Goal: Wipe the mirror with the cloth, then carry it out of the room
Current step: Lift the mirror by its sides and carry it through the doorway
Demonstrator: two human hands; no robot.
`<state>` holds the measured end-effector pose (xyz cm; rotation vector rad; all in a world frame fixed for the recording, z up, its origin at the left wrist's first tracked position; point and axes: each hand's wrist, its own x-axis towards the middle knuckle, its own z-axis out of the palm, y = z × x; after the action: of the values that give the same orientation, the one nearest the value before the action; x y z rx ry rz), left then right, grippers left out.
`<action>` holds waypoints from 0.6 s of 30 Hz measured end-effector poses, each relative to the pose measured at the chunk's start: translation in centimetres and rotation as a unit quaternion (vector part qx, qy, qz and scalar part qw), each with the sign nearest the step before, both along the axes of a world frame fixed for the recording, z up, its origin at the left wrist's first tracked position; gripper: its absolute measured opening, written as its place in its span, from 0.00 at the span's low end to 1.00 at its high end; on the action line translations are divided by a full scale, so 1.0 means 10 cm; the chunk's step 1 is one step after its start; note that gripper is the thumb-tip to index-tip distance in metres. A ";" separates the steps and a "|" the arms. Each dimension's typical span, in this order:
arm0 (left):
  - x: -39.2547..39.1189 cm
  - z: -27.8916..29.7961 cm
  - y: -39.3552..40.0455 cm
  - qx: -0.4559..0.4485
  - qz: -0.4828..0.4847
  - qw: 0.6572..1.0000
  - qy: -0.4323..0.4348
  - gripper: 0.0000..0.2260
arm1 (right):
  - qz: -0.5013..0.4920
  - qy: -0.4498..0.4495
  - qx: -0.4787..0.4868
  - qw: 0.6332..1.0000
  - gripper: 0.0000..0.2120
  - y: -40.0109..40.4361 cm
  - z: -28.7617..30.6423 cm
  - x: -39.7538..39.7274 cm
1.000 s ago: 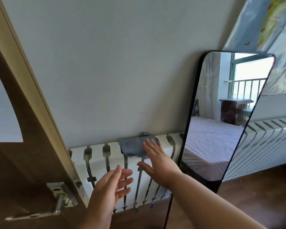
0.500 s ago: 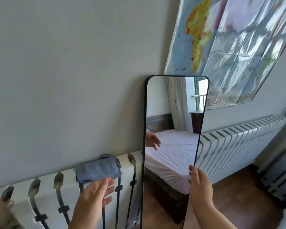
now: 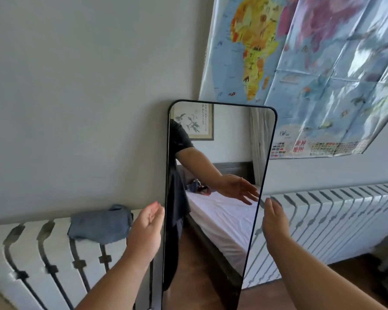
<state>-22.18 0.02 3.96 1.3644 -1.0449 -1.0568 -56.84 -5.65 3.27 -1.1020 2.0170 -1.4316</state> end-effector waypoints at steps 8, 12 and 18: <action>-0.20 -0.03 -0.20 0.018 0.026 0.997 -0.068 0.21 | 0.042 -0.073 0.001 0.996 0.21 -0.23 -0.10 0.01; -0.25 -0.05 -0.26 0.041 0.041 0.992 -0.109 0.20 | 0.067 -0.083 0.015 0.994 0.21 -0.33 -0.09 -0.11; -0.30 -0.12 -0.30 0.064 0.066 0.985 -0.148 0.20 | 0.123 -0.090 0.068 0.986 0.16 -0.44 -0.19 -0.27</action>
<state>-25.21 -2.99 2.78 1.7086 -1.0961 -0.8509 -59.53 -10.10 1.34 -1.0784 1.7573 -1.2039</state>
